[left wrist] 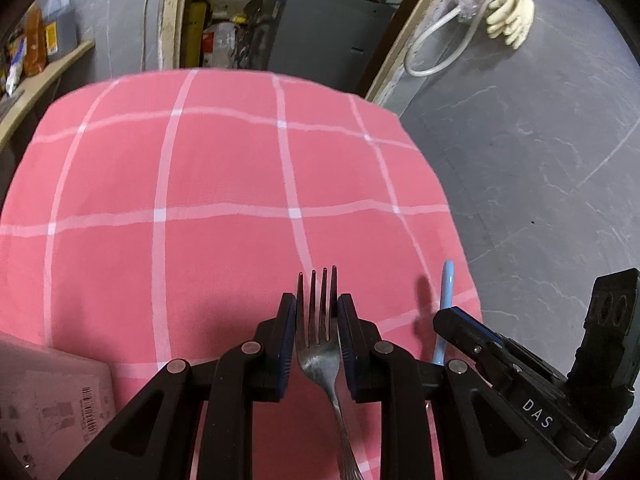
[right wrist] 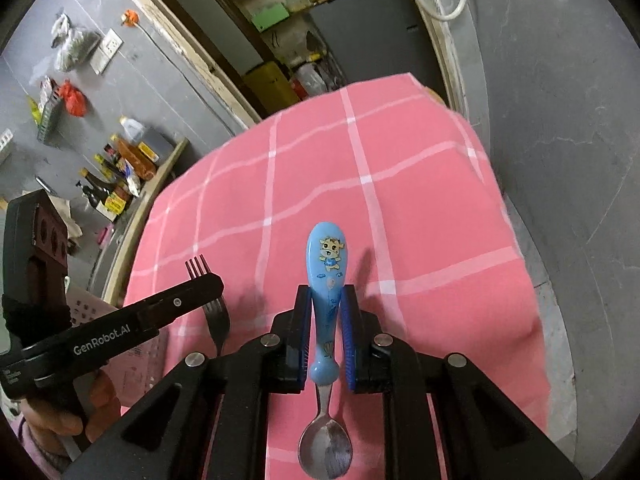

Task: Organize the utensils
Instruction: 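Lift the fork with the left tool while the right tool lifts the blue spoon, then carry the fork with the left tool while the right tool carries the blue spoon toward the caddy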

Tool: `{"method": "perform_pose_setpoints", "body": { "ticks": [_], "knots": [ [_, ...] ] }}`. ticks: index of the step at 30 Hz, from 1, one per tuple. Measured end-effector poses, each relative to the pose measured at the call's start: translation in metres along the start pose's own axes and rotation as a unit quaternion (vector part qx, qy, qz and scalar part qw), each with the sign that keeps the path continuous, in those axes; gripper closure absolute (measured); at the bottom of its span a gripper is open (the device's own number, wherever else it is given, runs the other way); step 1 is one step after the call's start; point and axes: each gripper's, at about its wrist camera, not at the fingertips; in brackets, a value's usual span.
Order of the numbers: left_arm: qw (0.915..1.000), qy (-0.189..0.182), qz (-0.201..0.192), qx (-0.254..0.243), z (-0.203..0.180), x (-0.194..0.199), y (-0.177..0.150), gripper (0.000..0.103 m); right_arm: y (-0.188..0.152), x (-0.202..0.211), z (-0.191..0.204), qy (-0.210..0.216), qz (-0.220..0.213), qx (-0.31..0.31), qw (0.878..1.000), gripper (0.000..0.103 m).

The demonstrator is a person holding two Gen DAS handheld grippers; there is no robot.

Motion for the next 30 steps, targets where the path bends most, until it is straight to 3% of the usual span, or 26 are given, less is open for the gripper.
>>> {"method": "perform_pose_setpoints", "body": {
  "ticks": [5, 12, 18, 23, 24, 30],
  "knots": [
    [0.9997, -0.002, -0.015, -0.018, -0.006, 0.014, 0.000, 0.084, -0.007, 0.019, -0.007, 0.001, -0.027, -0.001, 1.000, 0.092],
    [0.9986, -0.002, -0.034, -0.040, -0.014, 0.035, 0.000, 0.084, -0.007, 0.040, 0.003, -0.002, -0.050, 0.007, 0.999, 0.103],
    [0.9979, -0.002, -0.043, -0.047, -0.017, 0.046, -0.003, 0.084, -0.009, 0.044, 0.011, -0.002, -0.060, 0.011, 0.998, 0.103],
    [0.9980, 0.006, -0.042, -0.046, -0.013, 0.049, -0.006, 0.086, -0.010, 0.031, 0.008, -0.018, -0.023, 0.010, 1.000, 0.102],
    [0.9981, 0.009, -0.040, -0.046, -0.012, 0.048, -0.007, 0.099, -0.011, 0.026, 0.005, -0.022, -0.012, 0.008, 1.000, 0.102],
    [0.9996, 0.010, -0.019, -0.016, 0.002, 0.034, -0.009, 0.099, -0.005, -0.008, -0.003, -0.020, 0.033, 0.018, 0.999, 0.099]
  ]
}}
Point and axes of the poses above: each gripper's, at about its wrist camera, not at the fingertips, and x roughly against the way its jaws point, z to its left, y to its top
